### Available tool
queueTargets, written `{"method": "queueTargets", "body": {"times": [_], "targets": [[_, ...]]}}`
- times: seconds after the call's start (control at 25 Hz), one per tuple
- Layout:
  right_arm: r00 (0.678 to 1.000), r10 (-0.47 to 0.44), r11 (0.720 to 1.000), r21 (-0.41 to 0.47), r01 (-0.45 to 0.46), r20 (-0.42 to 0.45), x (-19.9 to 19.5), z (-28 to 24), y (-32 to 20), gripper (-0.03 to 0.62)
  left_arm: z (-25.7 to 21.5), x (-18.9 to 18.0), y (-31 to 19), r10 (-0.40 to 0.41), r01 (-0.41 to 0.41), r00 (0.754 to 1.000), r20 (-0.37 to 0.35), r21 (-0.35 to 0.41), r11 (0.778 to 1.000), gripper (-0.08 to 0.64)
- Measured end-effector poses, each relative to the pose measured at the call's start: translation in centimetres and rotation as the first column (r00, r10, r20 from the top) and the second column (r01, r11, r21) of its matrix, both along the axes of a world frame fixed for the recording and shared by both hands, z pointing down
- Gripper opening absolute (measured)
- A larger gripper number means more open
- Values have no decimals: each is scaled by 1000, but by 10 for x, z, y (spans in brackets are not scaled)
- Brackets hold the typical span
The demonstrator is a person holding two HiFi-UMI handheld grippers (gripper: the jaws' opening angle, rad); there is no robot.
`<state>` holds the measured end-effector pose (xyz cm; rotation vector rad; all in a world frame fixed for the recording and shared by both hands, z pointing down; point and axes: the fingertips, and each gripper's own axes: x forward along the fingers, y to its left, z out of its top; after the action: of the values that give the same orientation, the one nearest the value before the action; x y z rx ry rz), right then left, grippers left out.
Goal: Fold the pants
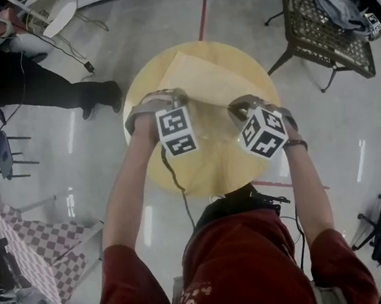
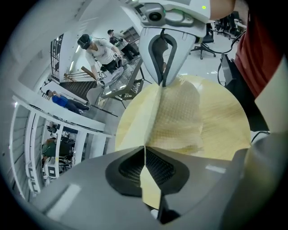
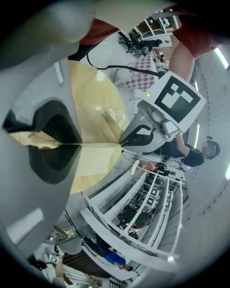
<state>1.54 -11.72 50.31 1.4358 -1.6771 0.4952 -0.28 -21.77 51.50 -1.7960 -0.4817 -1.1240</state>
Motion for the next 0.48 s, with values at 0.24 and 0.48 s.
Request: {"method": "queueTargets", "body": {"times": [0.24, 0.48], "targets": [[999, 39, 999, -17, -39, 22, 42, 11, -9, 6, 7, 53, -11, 43, -43, 999, 15, 4, 999, 18], [995, 73, 997, -38, -71, 61, 82, 37, -15, 6, 35, 102, -18, 78, -79, 995, 61, 11, 997, 18]]}}
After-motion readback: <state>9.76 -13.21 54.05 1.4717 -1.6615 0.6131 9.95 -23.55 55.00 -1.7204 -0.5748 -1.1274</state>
